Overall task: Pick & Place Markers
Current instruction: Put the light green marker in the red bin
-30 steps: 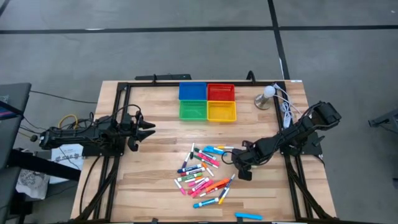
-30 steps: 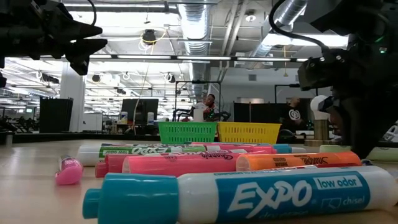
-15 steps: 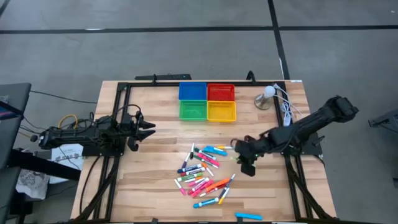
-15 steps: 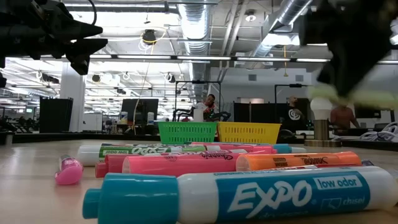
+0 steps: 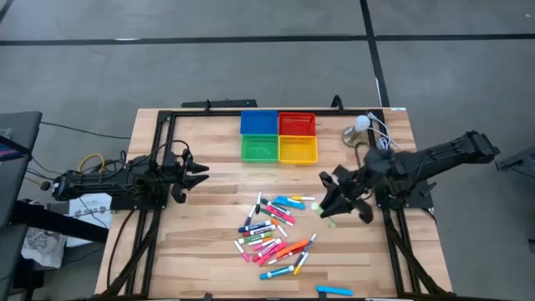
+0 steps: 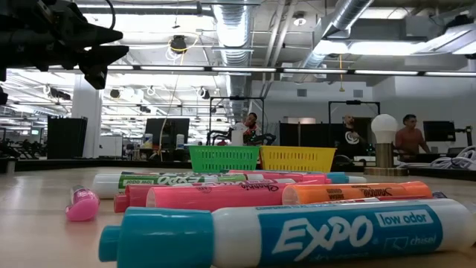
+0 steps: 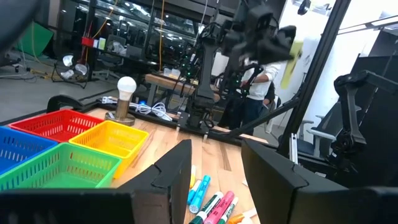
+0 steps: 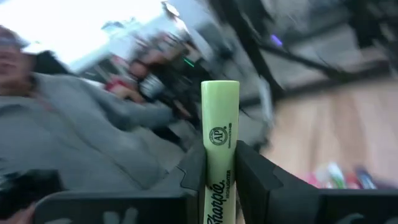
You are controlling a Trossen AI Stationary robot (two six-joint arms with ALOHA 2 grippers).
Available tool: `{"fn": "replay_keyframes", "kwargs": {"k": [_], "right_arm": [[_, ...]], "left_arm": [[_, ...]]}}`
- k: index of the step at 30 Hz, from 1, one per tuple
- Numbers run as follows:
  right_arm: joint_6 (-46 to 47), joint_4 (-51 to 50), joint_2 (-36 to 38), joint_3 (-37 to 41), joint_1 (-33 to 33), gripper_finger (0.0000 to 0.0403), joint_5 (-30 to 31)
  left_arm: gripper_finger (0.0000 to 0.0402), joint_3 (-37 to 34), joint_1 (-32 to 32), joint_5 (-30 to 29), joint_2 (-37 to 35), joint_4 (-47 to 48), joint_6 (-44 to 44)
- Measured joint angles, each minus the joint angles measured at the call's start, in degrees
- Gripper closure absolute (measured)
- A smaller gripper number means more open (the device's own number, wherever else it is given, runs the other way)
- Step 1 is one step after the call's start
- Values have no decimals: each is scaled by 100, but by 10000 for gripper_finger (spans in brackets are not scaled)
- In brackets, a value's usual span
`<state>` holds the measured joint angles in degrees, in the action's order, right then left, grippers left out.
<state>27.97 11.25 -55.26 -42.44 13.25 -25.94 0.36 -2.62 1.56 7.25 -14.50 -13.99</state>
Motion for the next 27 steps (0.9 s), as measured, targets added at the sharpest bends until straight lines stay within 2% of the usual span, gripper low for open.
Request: {"fn": "replay_keyframes", "kwargs": {"k": [4,6,13,20,27], "right_arm": [[-10,788,36,0,17,355,-400],[-13,938,34,-2,38,355,-408],[-4,642,-96,-4,-6,355,-134],[152,-737,-238,-2,-120,352,892],[201,-1893,-393,-7,-246,350,2192]], "left_arm": [[260,0,-2,0,0,-2,-1],[260,0,0,-2,0,-4,1],[260,0,0,0,0,-9,0],[260,0,0,0,0,-13,-1],[260,0,-1,0,11,-15,-1]]}}
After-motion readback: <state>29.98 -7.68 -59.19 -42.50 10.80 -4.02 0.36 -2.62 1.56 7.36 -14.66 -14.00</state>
